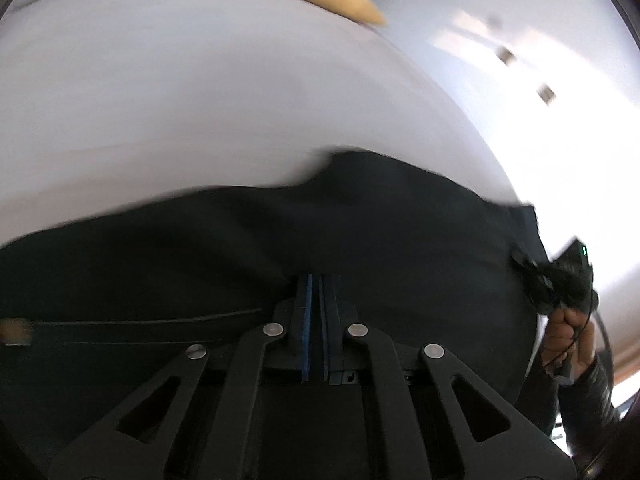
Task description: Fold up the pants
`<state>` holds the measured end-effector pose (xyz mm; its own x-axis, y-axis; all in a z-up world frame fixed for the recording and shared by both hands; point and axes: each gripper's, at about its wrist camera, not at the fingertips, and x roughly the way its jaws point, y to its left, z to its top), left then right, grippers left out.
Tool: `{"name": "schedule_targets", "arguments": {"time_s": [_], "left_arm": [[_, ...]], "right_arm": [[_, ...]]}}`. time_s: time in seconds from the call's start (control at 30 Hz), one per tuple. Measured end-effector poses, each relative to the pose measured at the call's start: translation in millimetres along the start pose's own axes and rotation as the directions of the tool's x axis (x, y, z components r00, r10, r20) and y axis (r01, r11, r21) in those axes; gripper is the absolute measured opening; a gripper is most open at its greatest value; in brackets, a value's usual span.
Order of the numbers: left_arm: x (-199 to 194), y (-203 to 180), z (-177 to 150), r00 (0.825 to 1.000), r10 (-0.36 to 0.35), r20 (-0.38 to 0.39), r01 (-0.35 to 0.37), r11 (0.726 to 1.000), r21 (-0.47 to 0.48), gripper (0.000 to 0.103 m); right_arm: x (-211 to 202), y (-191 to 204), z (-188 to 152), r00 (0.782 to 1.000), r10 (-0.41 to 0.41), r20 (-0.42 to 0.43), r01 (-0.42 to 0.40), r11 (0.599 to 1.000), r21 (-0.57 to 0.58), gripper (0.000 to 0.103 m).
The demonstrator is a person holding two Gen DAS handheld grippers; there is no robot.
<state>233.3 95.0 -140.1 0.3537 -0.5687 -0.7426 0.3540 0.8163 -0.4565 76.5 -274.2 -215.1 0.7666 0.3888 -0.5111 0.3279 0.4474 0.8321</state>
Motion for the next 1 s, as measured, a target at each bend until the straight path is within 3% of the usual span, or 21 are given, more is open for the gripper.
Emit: {"name": "schedule_targets", "arguments": {"time_s": [0.1,0.2,0.3,0.4,0.47,0.53,0.6,0.67,0.73,0.8,0.9,1.0], "left_arm": [[-28,46,1,0.999,0.001,0.050,0.002,0.998,-0.063,0.002],[-54,71,-4,0.995,0.008,0.095,-0.003,0.999,-0.053,0.002],[-80,97,-14,0.987,0.099,0.125,-0.092,0.994,-0.057,0.002],[-116,113,-19,0.961,0.202,0.191,-0.188,0.978,-0.090,0.002],[-140,107,-22,0.933,0.275,0.232,-0.255,0.960,-0.114,0.002],[-152,87,-24,0.925,0.264,0.272,-0.242,0.964,-0.113,0.002],[-150,53,-28,0.937,0.188,0.294,-0.169,0.982,-0.088,0.002],[-134,19,-32,0.951,0.120,0.285,-0.110,0.993,-0.052,0.002],[-103,-16,-39,0.974,0.038,0.221,-0.036,0.999,-0.014,0.002],[-70,-47,-48,0.986,0.034,0.165,-0.041,0.998,0.040,0.002],[-29,-55,-65,0.997,0.059,0.055,-0.062,0.996,0.064,0.002],[-28,-35,-75,0.996,-0.008,0.085,0.009,1.000,-0.007,0.002]], "right_arm": [[-6,-6,13,0.999,-0.017,0.048,0.016,1.000,0.024,0.000],[-19,-11,20,0.994,-0.039,0.097,0.036,0.999,0.030,0.000],[-35,-15,36,0.983,-0.082,0.167,0.075,0.996,0.043,0.000],[-62,-15,46,0.953,-0.173,0.249,0.156,0.984,0.086,0.000],[-78,-5,42,0.937,-0.204,0.285,0.194,0.979,0.061,0.003],[-82,14,29,0.952,-0.146,0.268,0.149,0.989,0.011,0.005],[-63,43,2,0.982,-0.057,0.181,0.070,0.995,-0.065,0.005],[-37,65,-26,0.998,0.017,0.059,-0.010,0.993,-0.116,0.006],[3,76,-60,0.994,0.068,-0.090,-0.079,0.990,-0.114,0.008],[29,71,-77,0.980,0.053,-0.192,-0.075,0.991,-0.111,0.008],[36,51,-77,0.979,0.060,-0.196,-0.079,0.993,-0.091,0.000],[19,28,-62,0.991,0.071,-0.111,-0.074,0.997,-0.016,0.000]]}}
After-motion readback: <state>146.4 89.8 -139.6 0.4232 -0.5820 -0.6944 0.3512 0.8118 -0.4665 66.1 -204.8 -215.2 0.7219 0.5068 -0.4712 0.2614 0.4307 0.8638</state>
